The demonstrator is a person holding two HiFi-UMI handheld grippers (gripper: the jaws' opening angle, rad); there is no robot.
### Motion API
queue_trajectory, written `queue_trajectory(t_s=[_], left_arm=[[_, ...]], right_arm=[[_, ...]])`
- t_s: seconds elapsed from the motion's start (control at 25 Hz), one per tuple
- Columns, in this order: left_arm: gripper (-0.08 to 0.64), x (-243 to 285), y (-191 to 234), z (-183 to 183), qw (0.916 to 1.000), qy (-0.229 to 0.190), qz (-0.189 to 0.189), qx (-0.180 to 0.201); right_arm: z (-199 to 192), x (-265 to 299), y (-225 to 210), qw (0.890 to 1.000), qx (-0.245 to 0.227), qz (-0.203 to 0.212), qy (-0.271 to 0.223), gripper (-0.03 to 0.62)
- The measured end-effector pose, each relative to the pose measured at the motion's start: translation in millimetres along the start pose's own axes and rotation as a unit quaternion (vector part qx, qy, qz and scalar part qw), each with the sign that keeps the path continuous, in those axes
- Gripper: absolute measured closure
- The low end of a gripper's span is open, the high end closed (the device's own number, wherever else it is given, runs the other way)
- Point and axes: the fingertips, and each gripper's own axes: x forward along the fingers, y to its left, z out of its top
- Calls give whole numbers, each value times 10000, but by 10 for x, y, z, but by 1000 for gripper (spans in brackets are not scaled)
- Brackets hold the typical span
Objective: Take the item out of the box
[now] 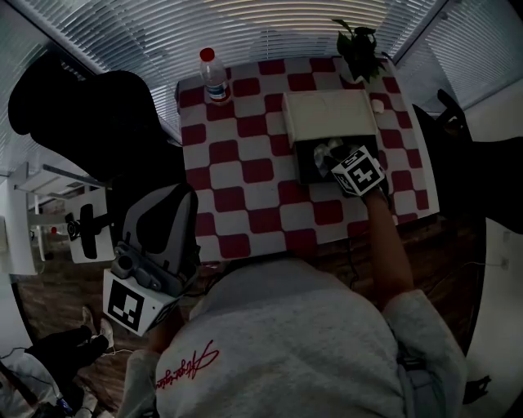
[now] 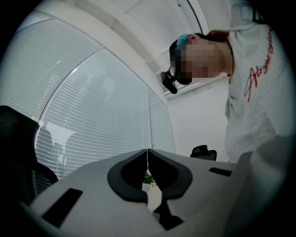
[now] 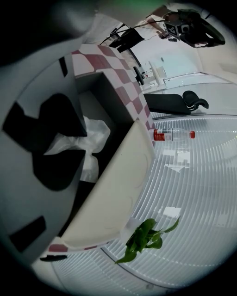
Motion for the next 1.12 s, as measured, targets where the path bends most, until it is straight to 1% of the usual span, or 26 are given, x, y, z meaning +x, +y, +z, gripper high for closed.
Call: queue_trajectory(t_s=[0.6, 0.88, 1.12], left_arm=[[543, -71, -17, -1, 10000, -33, 12, -68], [543, -62, -40, 4, 10000, -48, -28, -63], [543, -47, -45, -7, 9999, -42, -47, -77]], right_arm=[[17, -14, 32, 9993, -322, -209, -44, 525], [25, 2, 28, 9985, -431, -302, -171, 541], [3, -29, 32, 9981, -453, -406, -115, 549]])
